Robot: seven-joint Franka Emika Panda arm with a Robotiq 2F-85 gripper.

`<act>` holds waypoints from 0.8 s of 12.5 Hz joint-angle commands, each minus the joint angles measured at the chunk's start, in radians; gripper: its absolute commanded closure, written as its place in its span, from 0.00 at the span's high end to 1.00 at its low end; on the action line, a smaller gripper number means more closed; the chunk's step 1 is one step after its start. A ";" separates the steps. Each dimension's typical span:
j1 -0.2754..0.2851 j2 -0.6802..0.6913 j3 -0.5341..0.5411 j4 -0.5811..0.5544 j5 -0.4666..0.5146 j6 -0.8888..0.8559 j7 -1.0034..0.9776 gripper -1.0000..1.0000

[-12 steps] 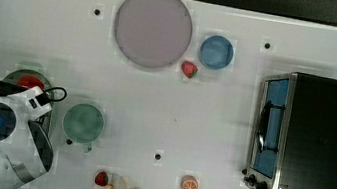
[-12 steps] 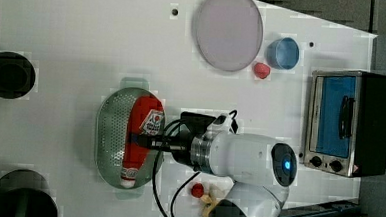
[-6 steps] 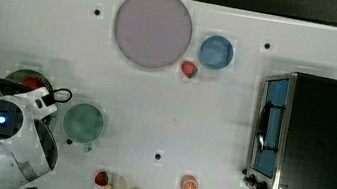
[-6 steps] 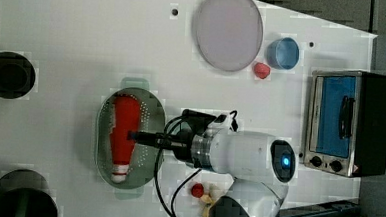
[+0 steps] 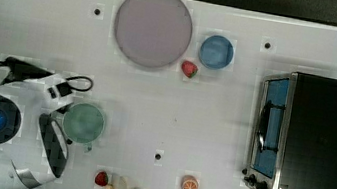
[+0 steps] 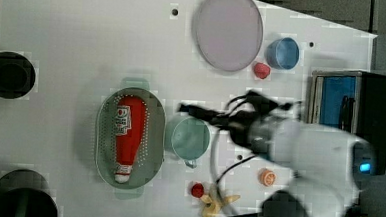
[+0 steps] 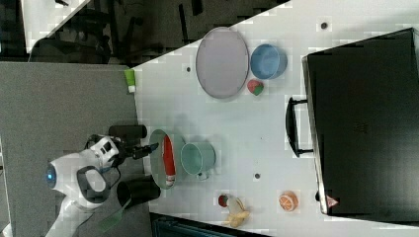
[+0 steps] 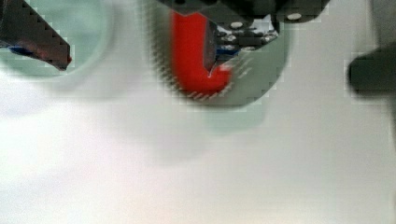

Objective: Pick Ketchup from the table and place it in strainer.

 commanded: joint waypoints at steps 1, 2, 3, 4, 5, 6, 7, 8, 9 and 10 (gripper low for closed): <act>-0.114 -0.102 -0.107 0.059 0.009 -0.157 0.049 1.00; -0.128 -0.145 -0.148 0.081 0.009 -0.227 0.048 1.00; -0.134 -0.184 -0.191 0.107 0.010 -0.309 0.048 1.00; -0.136 -0.220 -0.236 0.135 0.013 -0.402 0.048 1.00; -0.137 -0.251 -0.280 0.169 0.026 -0.488 0.048 1.00; -0.137 -0.275 -0.322 0.208 0.043 -0.568 0.048 1.00; -0.137 -0.293 -0.362 0.248 0.061 -0.655 0.044 1.00; -0.137 -0.304 -0.393 0.284 0.062 -0.742 0.039 1.00; -0.137 -0.306 -0.414 0.324 0.061 -0.816 0.037 1.00; -0.138 -0.305 -0.426 0.364 0.056 -0.880 0.037 1.00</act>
